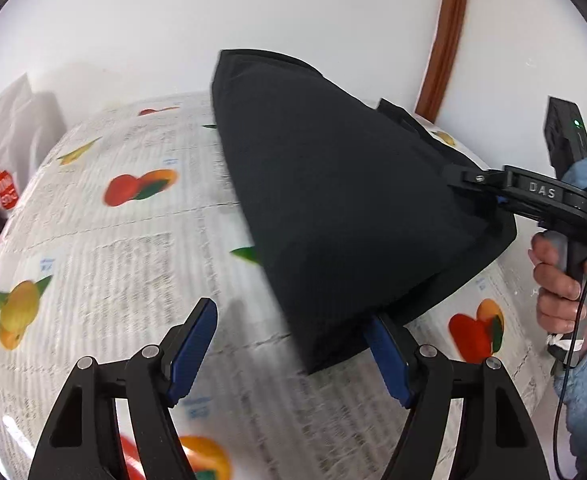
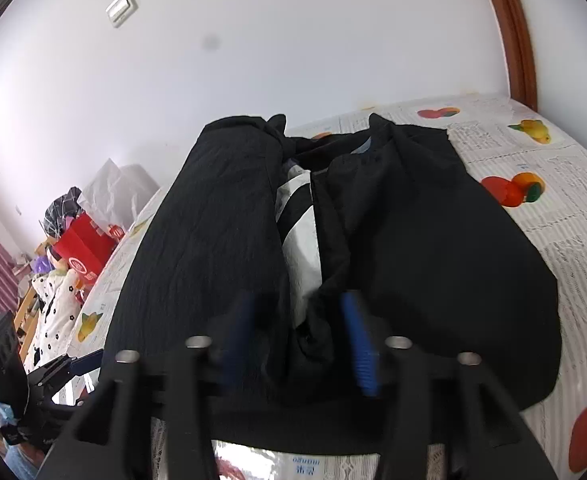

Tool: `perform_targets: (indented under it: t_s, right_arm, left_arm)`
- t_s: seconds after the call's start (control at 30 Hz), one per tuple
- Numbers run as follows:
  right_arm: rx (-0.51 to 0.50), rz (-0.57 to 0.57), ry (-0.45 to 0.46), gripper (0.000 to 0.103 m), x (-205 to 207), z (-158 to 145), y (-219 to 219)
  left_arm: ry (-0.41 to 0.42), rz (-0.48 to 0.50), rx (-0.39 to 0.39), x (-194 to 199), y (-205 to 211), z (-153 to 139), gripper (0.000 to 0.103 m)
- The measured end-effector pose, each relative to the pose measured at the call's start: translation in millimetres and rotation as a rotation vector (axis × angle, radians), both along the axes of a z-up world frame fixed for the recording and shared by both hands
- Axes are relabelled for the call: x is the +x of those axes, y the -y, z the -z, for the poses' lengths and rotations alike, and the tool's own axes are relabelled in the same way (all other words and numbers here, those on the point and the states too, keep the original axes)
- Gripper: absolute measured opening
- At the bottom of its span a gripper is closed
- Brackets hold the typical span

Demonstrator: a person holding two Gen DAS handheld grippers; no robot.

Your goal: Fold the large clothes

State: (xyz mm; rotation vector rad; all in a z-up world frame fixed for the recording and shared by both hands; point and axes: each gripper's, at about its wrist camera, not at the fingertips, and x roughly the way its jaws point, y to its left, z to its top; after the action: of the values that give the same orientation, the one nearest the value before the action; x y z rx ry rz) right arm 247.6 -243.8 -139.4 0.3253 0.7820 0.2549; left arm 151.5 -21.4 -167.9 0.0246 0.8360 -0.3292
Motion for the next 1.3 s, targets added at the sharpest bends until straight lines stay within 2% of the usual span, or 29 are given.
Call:
perform_targets:
  t_s: [0.1,0.2,0.27,0.3,0.33,0.4,0.43,0.5,0.57,0.63,0.7,0.77,0.83,0.87,0.9,0.97,1.0,1.03,1.13,1.23,1.27,1.3]
  right_arm:
    - [0.009,-0.033,-0.025,0.052,9.0,3.4,-5.5]
    - [0.0,-0.024,-0.041,0.051,17.5,8.2,-9.6]
    - [0.011,-0.017,-0.048,0.039,21.6,9.8,-10.4]
    - [0.011,-0.014,-0.047,0.021,22.6,9.4,-10.4]
    - [0.0,-0.019,-0.044,0.012,23.8,7.1,-11.1]
    - [-0.022,-0.041,-0.037,0.009,25.6,0.1,-11.9]
    - [-0.033,-0.048,-0.003,0.008,21.9,-8.7,-9.8]
    - [-0.028,-0.035,0.079,0.007,8.9,-27.2,0.7]
    - [0.027,0.004,0.172,0.007,-9.3,-43.2,21.4]
    - [0.06,0.062,0.225,0.007,-25.1,-48.0,43.0]
    - [0.019,0.102,0.205,0.007,-29.0,-41.6,51.8]
    - [-0.009,0.12,0.114,0.008,-23.5,-21.0,59.2]
    - [-0.011,0.131,0.037,0.013,-17.2,-1.5,63.2]
    - [-0.015,0.134,0.027,0.016,-17.3,2.1,64.6]
    - [-0.014,0.136,0.025,0.021,-17.4,4.3,66.2]
    - [0.001,0.138,0.025,0.036,-16.1,4.5,70.1]
    - [0.014,0.135,0.022,0.048,-13.1,4.6,71.8]
    - [0.03,0.13,0.02,0.051,-10.8,5.2,73.7]
    - [0.034,0.122,0.002,0.051,-0.2,7.1,71.0]
    - [-0.006,0.11,-0.007,0.049,7.6,7.6,59.0]
    - [-0.031,0.109,-0.016,0.046,11.2,8.1,54.8]
    - [-0.054,0.103,-0.024,0.033,14.5,8.2,50.8]
  left_arm:
    - [-0.024,0.015,0.0,4.4,12.2,4.9,0.072]
    - [-0.044,0.013,0.043,11.2,24.6,13.4,0.072]
    - [-0.038,0.002,0.092,12.7,31.7,15.7,0.074]
    - [-0.039,0.0,0.106,13.0,34.4,15.8,0.074]
    - [-0.04,-0.005,0.116,13.9,35.7,16.0,0.074]
    - [-0.039,-0.015,0.124,14.4,38.3,16.1,0.074]
    - [-0.042,-0.019,0.125,15.0,38.4,16.1,0.073]
    - [-0.042,-0.031,0.129,15.9,38.6,16.3,0.073]
    - [-0.042,-0.035,0.127,16.9,37.3,16.5,0.073]
    - [-0.041,-0.034,0.13,17.0,37.3,16.5,0.073]
    - [-0.041,-0.034,0.134,20.7,40.8,17.2,0.074]
    - [-0.042,-0.032,0.136,21.2,41.8,17.2,0.074]
    - [-0.044,-0.029,0.136,21.8,42.5,16.3,0.073]
    - [-0.043,-0.024,0.133,21.4,43.0,15.9,0.071]
    - [-0.041,-0.015,0.127,19.6,44.7,14.8,0.071]
    - [-0.022,0.015,0.104,16.2,50.5,11.5,0.071]
    - [-0.017,0.025,0.103,15.9,54.6,9.4,0.071]
    - [-0.016,0.032,0.115,17.3,60.0,9.2,0.071]
    - [-0.029,0.021,0.136,23.1,71.7,10.0,0.071]
    - [-0.05,-0.002,0.117,28.7,73.6,12.1,0.072]
    - [-0.05,-0.009,0.12,29.6,73.4,12.2,0.072]
    - [-0.049,-0.018,0.127,30.2,73.9,12.4,0.072]
